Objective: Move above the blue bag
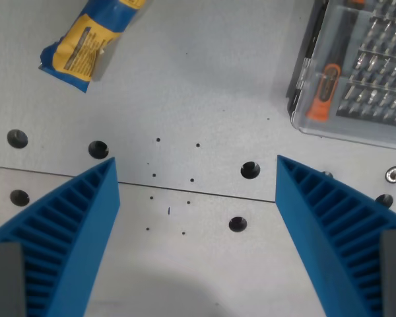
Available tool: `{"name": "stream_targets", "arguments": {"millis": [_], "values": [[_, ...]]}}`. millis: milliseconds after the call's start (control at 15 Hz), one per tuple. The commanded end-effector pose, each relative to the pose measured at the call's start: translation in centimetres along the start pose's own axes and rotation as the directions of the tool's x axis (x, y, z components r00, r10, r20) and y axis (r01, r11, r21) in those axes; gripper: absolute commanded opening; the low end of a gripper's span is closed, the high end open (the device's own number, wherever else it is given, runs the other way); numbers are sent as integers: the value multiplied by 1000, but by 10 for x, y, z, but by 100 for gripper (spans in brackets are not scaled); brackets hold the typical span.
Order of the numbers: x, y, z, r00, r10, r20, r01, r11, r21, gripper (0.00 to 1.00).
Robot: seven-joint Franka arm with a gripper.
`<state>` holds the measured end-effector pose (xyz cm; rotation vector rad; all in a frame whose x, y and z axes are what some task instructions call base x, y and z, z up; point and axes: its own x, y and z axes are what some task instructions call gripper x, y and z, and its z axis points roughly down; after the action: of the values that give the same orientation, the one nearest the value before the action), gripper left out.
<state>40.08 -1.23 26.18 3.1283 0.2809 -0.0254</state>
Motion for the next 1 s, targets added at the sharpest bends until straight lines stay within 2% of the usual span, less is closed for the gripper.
{"name": "stream_targets", "arguments": {"millis": [67, 600, 1000], "values": [[5, -2, 2, 996, 86, -15, -86, 996, -2, 100], [20, -9, 18, 967, 254, -13, -254, 967, 2, 100], [36, -17, 34, 916, 401, -6, -401, 916, -4, 100]]}}
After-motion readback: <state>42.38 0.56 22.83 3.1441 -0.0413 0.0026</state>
